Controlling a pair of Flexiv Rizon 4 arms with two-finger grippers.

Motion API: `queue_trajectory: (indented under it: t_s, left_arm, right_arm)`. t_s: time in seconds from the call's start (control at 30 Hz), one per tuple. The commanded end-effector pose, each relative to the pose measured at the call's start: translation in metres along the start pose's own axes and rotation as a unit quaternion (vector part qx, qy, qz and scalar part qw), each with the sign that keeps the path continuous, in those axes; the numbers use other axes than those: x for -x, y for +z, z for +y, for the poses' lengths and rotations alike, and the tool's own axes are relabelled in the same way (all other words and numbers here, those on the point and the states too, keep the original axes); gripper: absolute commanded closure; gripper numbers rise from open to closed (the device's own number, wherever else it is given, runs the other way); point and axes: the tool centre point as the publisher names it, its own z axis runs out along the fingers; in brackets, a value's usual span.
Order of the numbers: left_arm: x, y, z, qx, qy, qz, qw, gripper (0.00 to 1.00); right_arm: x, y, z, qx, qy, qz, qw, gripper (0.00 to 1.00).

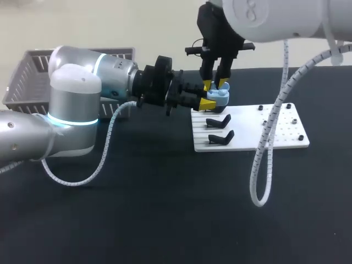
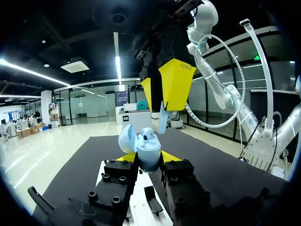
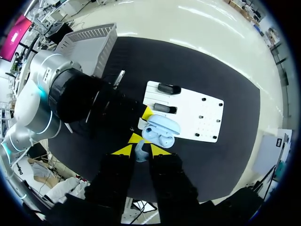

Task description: Pick up each earbud case from the left stands, insert the matching earbuds, close the lid, and place the case in the box.

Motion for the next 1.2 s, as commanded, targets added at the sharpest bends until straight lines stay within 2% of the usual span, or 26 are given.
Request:
queue_trajectory:
  t_s: [0.03,0.43,1.2]
  left_arm:
    - [-0.001,0.0,0.0,0.001,0.001,0.0,1.0,1.0]
    - [-0.001,0.0,0.0,0.001,0.001,0.0,1.0,1.0]
    - [-0.001,0.0,0.0,0.001,0.001,0.0,1.0,1.0]
  right_arm:
    - [0.002,0.002,0.001,-0.005,-0.001,0.003,1.0,1.0]
    - [0.009,0.01,-0.007,-0.004,0.004,0.013,1.0,1.0]
    - [0.015,0.019,-0.013,-0.025,0.014,-0.003,1.0,1.0]
